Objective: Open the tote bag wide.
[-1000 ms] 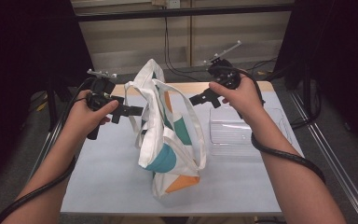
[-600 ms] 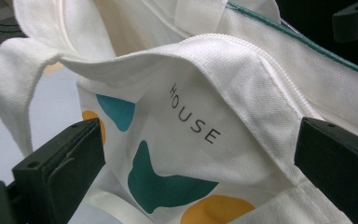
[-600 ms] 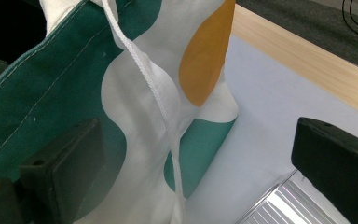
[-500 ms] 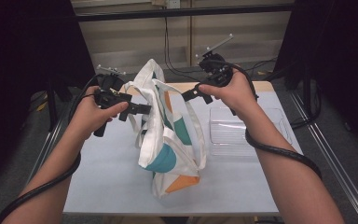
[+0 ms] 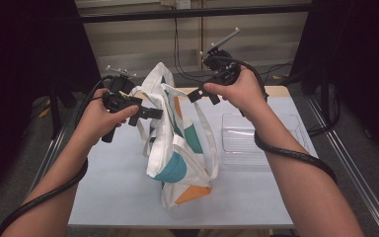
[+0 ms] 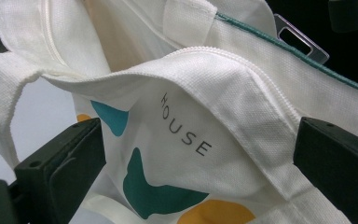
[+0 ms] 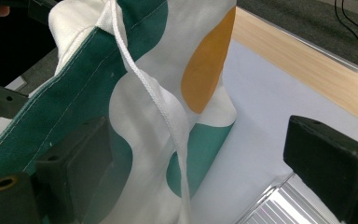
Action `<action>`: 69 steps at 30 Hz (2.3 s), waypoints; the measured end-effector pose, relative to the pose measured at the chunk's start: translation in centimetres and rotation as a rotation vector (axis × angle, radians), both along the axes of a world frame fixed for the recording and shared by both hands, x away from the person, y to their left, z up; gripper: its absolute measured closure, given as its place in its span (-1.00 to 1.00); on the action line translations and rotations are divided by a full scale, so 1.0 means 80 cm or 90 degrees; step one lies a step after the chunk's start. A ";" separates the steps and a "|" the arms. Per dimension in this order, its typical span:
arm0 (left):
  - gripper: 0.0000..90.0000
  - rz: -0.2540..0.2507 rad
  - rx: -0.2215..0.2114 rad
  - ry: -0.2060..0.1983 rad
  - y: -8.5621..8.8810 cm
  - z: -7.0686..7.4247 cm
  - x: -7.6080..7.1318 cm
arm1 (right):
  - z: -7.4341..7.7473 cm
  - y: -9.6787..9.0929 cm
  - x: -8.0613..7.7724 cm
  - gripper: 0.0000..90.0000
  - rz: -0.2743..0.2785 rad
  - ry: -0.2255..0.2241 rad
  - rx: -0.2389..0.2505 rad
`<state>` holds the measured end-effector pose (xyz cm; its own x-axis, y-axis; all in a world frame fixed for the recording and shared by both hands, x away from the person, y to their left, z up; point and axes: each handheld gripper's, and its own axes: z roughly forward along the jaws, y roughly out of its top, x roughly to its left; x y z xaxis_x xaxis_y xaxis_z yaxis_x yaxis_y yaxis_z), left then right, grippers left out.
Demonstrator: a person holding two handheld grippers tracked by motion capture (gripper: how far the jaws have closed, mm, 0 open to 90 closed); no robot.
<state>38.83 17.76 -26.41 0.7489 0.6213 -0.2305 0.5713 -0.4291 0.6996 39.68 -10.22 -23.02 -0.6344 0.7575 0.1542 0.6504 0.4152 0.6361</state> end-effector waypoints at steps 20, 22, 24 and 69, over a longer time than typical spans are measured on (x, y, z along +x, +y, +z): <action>-0.90 0.001 -0.005 0.003 -0.007 0.001 -0.001 | 0.015 0.009 -0.007 -0.68 0.008 0.009 0.029; -0.90 -0.004 0.000 0.001 -0.008 0.001 0.000 | 0.014 0.021 -0.007 -0.67 0.015 0.013 0.030; -0.90 -0.001 0.000 0.001 -0.011 0.001 -0.001 | 0.015 0.028 -0.007 -0.65 0.021 0.014 0.030; -0.31 -0.015 -0.023 0.024 -0.029 0.007 -0.008 | 0.001 0.061 -0.004 0.93 0.061 0.078 0.077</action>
